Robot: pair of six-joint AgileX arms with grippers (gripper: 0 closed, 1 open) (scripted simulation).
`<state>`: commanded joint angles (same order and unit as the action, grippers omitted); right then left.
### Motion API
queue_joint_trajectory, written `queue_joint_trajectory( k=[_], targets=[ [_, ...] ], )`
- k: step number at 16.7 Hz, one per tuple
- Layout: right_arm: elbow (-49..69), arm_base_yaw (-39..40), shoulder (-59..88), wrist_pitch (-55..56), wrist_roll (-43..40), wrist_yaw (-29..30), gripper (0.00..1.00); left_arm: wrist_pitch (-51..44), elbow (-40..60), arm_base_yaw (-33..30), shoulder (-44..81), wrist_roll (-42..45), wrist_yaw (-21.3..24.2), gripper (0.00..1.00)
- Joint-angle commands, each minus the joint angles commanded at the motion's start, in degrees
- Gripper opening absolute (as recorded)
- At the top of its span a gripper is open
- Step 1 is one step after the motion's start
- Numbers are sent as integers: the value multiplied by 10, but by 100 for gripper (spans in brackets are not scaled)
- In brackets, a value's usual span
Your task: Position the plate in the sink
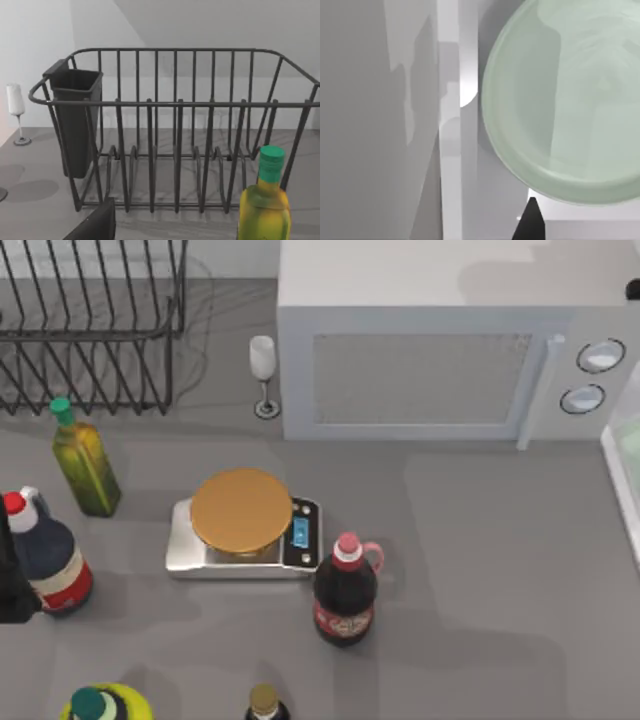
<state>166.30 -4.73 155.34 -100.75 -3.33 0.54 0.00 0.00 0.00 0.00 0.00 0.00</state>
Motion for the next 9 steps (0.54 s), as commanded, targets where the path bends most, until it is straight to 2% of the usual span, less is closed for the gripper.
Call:
queue_joint_trajectory(
  k=[3, 9],
  targets=[
    [0, 0, 0, 0, 0, 0, 98, 0, 0, 0, 0, 0, 0, 100],
    [0, 0, 0, 0, 0, 0, 100, 0, 0, 0, 0, 0, 0, 100]
  ],
)
